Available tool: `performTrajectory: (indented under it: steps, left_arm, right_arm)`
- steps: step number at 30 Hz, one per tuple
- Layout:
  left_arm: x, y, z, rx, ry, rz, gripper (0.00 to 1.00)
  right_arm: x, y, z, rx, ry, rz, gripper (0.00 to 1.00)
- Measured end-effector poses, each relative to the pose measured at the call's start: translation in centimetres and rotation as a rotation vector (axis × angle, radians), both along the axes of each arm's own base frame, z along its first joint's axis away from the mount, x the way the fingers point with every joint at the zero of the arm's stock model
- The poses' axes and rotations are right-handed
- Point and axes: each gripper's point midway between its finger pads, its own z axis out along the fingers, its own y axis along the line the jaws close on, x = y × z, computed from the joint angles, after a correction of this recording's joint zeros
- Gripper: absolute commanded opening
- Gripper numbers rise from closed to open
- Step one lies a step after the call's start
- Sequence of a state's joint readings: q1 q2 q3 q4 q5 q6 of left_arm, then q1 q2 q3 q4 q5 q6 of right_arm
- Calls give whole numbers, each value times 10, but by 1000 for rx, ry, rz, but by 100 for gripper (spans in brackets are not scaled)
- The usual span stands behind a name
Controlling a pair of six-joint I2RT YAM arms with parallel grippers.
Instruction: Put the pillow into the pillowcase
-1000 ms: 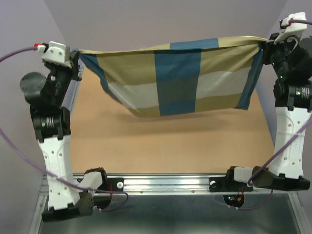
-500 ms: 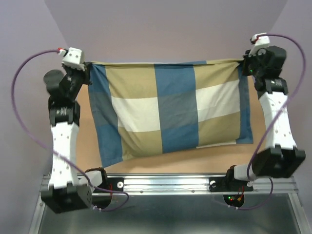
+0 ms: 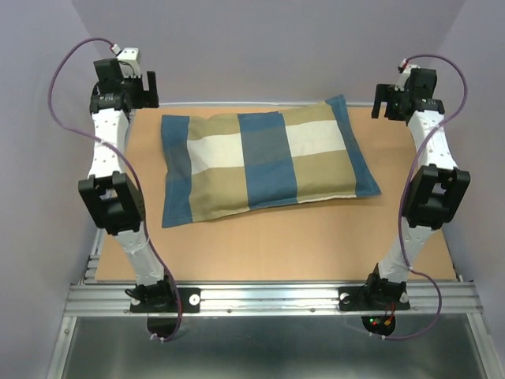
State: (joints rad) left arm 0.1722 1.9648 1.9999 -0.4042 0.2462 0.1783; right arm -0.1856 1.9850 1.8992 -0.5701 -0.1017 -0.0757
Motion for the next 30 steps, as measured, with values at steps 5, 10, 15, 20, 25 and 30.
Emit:
performTrajectory:
  steps: [5, 10, 15, 20, 25, 30]
  left_arm:
    - [-40, -13, 74, 20, -125, -35, 99]
    - [-67, -28, 91, 53, -175, -74, 99]
    - [-96, -69, 13, 51, -27, -150, 99]
    - [-144, -113, -80, 49, 154, -233, 99]
    - [-171, -136, -112, 38, 213, -276, 99]
    - [-166, -132, -97, 35, 145, -251, 99]
  right_arm:
    - [-21, 3, 81, -35, -156, 8, 100]
    - [-39, 16, 102, -17, -207, 58, 100]
    - [-73, 42, 35, 90, -55, 133, 100]
    - [-125, 64, -45, 201, 153, 164, 100]
    - [-162, 74, -66, 231, 207, 171, 100]
    - [-170, 78, -61, 234, 187, 182, 100]
